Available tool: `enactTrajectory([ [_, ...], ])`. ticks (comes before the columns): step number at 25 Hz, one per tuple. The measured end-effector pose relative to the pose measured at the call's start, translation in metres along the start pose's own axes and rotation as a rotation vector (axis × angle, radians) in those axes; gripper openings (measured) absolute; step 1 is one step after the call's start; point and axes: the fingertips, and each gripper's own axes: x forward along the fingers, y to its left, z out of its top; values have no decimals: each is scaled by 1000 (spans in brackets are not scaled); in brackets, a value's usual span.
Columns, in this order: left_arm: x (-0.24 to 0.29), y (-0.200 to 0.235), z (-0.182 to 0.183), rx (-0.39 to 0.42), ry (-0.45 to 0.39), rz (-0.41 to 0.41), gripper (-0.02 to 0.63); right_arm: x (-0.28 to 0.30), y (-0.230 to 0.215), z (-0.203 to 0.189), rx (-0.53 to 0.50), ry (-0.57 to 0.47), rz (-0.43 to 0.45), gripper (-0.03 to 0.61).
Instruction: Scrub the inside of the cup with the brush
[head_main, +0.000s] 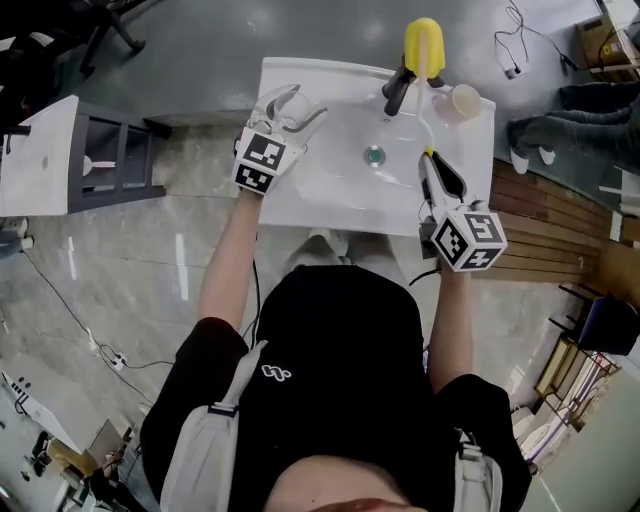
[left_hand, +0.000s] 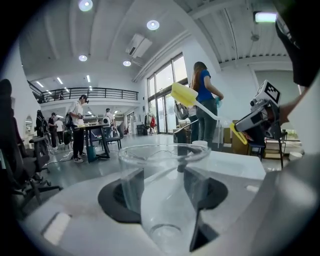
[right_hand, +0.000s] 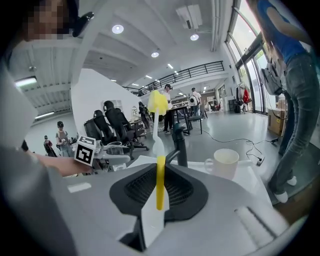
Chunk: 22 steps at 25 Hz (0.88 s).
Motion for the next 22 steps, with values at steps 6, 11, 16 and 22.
enactTrajectory([
  [6,17,27,-5,-10,-30,45,270,11,-7,11,38,-52,11,51],
  [11,32,46,-9,-4,-50,82,270,15,-16,23,65,-104,4,51],
  [16,46,58,-11,-6,-80,86,270,14,-23,37,89,-152,-21,51],
  [22,65,72,-16,-23,-100,95,270,16,-30,46,90,-162,-30,51],
])
